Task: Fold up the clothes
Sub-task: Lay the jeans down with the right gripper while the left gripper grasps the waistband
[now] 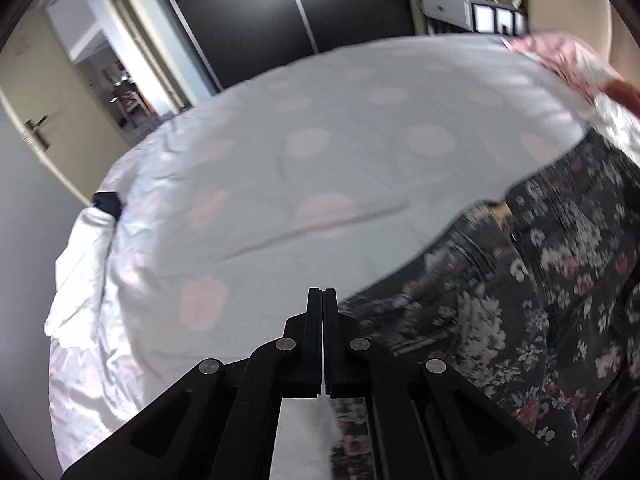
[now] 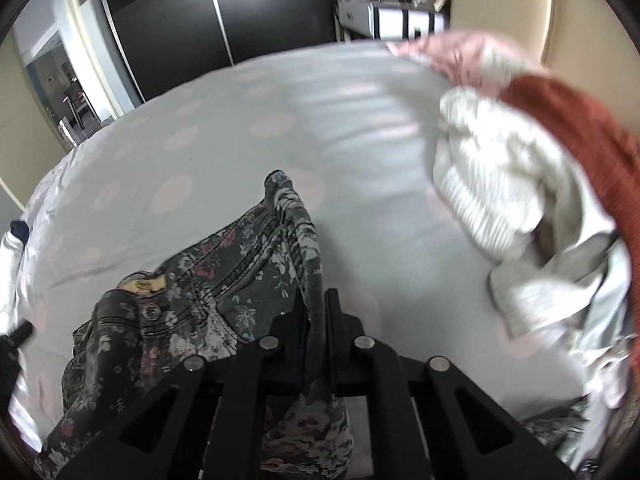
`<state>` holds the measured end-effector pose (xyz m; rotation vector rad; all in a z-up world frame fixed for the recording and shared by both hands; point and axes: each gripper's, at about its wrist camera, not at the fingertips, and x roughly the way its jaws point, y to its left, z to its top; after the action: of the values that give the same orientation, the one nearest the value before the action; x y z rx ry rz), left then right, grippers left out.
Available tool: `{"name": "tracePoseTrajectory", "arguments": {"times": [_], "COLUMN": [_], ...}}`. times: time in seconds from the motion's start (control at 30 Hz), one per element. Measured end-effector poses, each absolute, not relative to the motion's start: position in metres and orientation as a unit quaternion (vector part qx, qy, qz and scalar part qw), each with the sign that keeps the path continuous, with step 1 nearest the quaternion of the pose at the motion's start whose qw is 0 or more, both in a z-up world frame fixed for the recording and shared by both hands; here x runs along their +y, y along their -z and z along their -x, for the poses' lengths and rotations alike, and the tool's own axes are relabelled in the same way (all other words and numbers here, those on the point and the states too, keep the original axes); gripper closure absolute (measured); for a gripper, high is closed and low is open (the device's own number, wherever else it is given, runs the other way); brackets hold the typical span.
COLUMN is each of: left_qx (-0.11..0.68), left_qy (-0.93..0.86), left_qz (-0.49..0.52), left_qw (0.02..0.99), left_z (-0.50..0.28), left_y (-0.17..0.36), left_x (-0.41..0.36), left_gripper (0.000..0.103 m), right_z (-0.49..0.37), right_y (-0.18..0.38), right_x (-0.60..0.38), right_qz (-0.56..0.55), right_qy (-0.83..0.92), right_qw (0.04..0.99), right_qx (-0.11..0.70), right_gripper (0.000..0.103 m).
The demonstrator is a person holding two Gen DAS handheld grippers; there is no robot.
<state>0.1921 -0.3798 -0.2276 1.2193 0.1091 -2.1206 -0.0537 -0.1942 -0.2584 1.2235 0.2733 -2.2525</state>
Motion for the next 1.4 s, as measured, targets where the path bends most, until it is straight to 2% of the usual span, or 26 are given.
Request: {"name": "tracePoseTrajectory", "arguments": {"times": [0.07, 0.2, 0.27, 0.3, 0.33, 0.4, 0.5, 0.73, 0.83, 1.13, 1.17, 1.23, 1.27, 1.33, 1.37, 1.4], "left_qx": [0.062, 0.132, 0.156, 0.159, 0.161, 0.165, 0.175, 0.227, 0.249, 0.304, 0.301, 0.29, 0.282, 0.267, 0.274, 0.287], "left_qy": [0.818, 0.814, 0.81, 0.812, 0.813, 0.816, 0.815, 0.785, 0.774, 0.757, 0.759, 0.769, 0.773, 0.777, 0.777, 0.775], "left_qz": [-0.461, -0.492, -0.503, -0.504, -0.503, -0.503, -0.51, -0.535, -0.54, -0.539, -0.538, -0.534, -0.533, -0.531, -0.526, -0.52], "left_qw": [0.339, 0.279, 0.256, 0.249, 0.243, 0.231, 0.213, 0.213, 0.217, 0.211, 0.21, 0.197, 0.198, 0.208, 0.212, 0.215], "left_z": [-0.202, -0.217, -0.219, -0.22, -0.22, -0.22, -0.213, -0.196, -0.191, -0.175, -0.174, -0.172, -0.171, -0.172, -0.175, -0.178], "left_y": [0.223, 0.233, 0.243, 0.246, 0.248, 0.253, 0.265, 0.304, 0.318, 0.349, 0.348, 0.343, 0.34, 0.336, 0.335, 0.333], "left_x": [-0.384, -0.401, -0.404, -0.403, -0.402, -0.4, -0.4, -0.42, -0.429, -0.449, -0.449, -0.443, -0.44, -0.438, -0.441, -0.445], "left_gripper": [0.103, 0.099, 0.08, 0.06, 0.05, 0.049, 0.038, 0.038, 0.034, 0.03, 0.032, 0.054, 0.054, 0.069, 0.07, 0.079], "right_z": [0.039, 0.02, 0.018, 0.021, 0.024, 0.027, 0.027, 0.025, 0.027, 0.038, 0.038, 0.039, 0.04, 0.042, 0.041, 0.041], "right_y": [0.248, 0.238, 0.239, 0.243, 0.246, 0.249, 0.251, 0.256, 0.26, 0.277, 0.278, 0.28, 0.281, 0.283, 0.283, 0.282], "right_x": [-0.199, -0.215, -0.216, -0.212, -0.208, -0.2, -0.192, -0.204, -0.206, -0.211, -0.212, -0.213, -0.213, -0.212, -0.212, -0.211], "right_qz": [-0.442, -0.423, -0.421, -0.427, -0.434, -0.447, -0.463, -0.462, -0.47, -0.502, -0.504, -0.507, -0.509, -0.512, -0.513, -0.513], "right_qy": [0.845, 0.857, 0.86, 0.858, 0.855, 0.85, 0.844, 0.84, 0.835, 0.815, 0.814, 0.812, 0.811, 0.809, 0.809, 0.809], "right_qw": [0.282, 0.276, 0.266, 0.267, 0.267, 0.269, 0.269, 0.281, 0.283, 0.287, 0.287, 0.287, 0.287, 0.285, 0.285, 0.285], "right_qx": [0.101, 0.108, 0.112, 0.103, 0.094, 0.073, 0.039, 0.05, 0.047, 0.036, 0.037, 0.036, 0.034, 0.03, 0.029, 0.027], "right_gripper": [0.096, 0.096, 0.096, 0.096, 0.096, 0.096, 0.096, 0.096, 0.096, 0.096, 0.096, 0.096, 0.096, 0.096, 0.096, 0.096]}}
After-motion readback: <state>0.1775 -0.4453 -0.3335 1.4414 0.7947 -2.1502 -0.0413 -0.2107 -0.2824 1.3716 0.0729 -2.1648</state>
